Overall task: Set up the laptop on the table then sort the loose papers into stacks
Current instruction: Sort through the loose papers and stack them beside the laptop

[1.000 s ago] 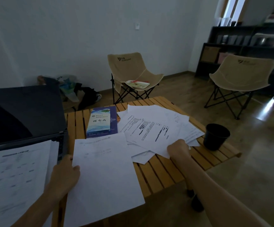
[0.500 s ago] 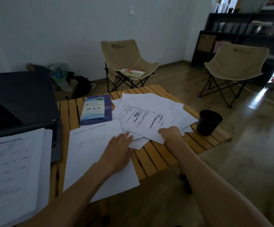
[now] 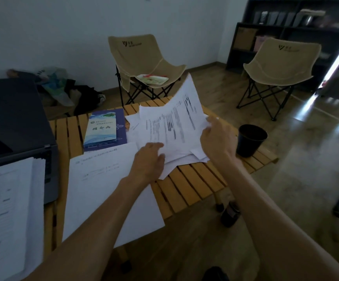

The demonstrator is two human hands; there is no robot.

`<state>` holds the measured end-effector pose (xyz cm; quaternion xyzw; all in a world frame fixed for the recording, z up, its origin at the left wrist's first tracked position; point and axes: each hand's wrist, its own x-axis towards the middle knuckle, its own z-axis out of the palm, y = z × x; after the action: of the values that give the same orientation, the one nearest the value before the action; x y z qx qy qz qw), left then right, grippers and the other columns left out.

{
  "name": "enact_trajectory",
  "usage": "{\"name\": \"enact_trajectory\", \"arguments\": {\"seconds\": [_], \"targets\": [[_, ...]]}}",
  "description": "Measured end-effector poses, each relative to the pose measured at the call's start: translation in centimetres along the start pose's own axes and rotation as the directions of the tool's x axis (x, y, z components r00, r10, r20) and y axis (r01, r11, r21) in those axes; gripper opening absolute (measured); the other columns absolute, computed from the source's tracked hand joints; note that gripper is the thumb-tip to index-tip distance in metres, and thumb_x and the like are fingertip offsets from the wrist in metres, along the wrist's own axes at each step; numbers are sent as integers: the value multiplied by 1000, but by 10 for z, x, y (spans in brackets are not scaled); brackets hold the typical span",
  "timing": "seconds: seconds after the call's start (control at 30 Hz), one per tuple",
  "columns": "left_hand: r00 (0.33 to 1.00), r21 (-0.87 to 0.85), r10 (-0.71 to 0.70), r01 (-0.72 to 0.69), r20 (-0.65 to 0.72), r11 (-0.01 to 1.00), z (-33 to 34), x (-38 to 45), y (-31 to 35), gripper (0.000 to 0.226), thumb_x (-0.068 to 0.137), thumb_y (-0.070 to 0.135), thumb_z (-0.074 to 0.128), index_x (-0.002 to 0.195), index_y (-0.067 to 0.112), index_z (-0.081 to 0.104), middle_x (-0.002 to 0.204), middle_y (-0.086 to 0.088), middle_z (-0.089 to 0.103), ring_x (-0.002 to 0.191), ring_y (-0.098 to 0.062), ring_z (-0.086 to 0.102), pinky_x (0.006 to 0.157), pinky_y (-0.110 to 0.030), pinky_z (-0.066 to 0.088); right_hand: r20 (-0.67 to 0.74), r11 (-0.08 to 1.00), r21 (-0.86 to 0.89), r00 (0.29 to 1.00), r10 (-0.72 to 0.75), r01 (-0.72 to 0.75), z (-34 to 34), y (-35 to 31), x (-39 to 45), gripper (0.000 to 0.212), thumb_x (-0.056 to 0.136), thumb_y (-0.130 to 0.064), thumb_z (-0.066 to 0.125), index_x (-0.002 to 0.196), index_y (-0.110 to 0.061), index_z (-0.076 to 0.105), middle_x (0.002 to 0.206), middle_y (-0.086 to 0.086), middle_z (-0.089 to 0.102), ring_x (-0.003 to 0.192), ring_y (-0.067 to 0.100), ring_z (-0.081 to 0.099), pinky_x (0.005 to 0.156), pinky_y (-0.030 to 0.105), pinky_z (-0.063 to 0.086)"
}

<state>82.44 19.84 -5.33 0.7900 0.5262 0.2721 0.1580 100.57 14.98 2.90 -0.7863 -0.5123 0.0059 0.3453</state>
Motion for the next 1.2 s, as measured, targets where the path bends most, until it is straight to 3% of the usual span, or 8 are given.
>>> {"name": "enact_trajectory", "arguments": {"seconds": [0.1, 0.23, 0.37, 0.5, 0.67, 0.97, 1.1, 1.2], "targets": [[989, -188, -43, 15, -143, 982, -26, 13, 13, 55, 97, 25, 56, 147, 14, 36, 148, -10, 40, 136, -24, 38, 114, -32, 27, -213, 959, -74, 935, -282, 272, -45, -19, 8, 22, 102, -18, 42, 105, -19, 64, 90, -1, 64, 79, 16, 59, 73, 34, 50], [949, -467, -74, -83, -307, 880, -97, 19, 41, 78, 87, 41, 69, 148, 17, 27, 149, -5, 38, 134, -15, 42, 107, -34, 41, -308, 809, 224, 827, -471, 544, -101, -38, 5, 18, 97, -19, 55, 107, -20, 69, 91, -17, 60, 81, 12, 60, 76, 31, 52], [923, -544, 84, -293, -377, 786, -163, -2, 57, 43, 88, 26, 70, 126, 13, 54, 116, 11, 64, 102, 3, 65, 78, -15, 54, -341, 666, 459, 809, -479, 588, -124, -51, 2, 12, 96, -21, 59, 102, -28, 65, 88, -20, 64, 78, 22, 66, 68, 35, 58], [848, -356, -14, -208, -530, 911, -177, -14, 26, 9, 96, 16, 58, 102, 21, 62, 92, 19, 63, 79, 14, 60, 70, -9, 51, -141, 679, 687, 963, -228, 261, -75, -43, 24, 15, 94, -12, 59, 105, -19, 66, 79, -6, 68, 66, 9, 63, 61, 23, 51], [863, -348, -420, 317, -279, 882, -138, -29, -82, 30, 96, 24, 54, 120, 8, 62, 113, -7, 64, 98, -24, 61, 83, -32, 46, 436, 997, 78, 899, -32, -2, 48, 20, 35, 37, 95, -23, 59, 125, -2, 63, 126, 10, 64, 114, 26, 59, 88, 31, 45], [812, -56, -517, 523, -270, 851, -95, -58, -135, 62, 87, 8, 62, 142, 3, 31, 128, -20, 46, 111, -35, 49, 85, -40, 42, 318, 953, -249, 914, 250, -174, 114, 10, 62, 81, 84, -61, 65, 137, -4, 43, 141, 20, 39, 130, 36, 38, 104, 49, 36], [938, 386, -287, 342, -193, 857, -88, -58, -140, 61, 88, 14, 58, 145, 11, 35, 146, -19, 37, 129, -35, 37, 106, -45, 32, 321, 935, -32, 882, 344, -353, 119, 22, 82, 70, 85, -44, 72, 134, -2, 46, 132, 16, 54, 122, 36, 52, 98, 44, 47], [950, 404, -313, 286, 0, 869, -75, -64, -148, 50, 99, 18, 40, 149, 17, 35, 158, -10, 26, 144, -27, 23, 120, -43, 13, 327, 878, 130, 856, 401, -461, 114, 30, 92, 41, 89, -23, 66, 121, 0, 55, 102, 12, 66, 92, 30, 64, 70, 33, 50]]}}
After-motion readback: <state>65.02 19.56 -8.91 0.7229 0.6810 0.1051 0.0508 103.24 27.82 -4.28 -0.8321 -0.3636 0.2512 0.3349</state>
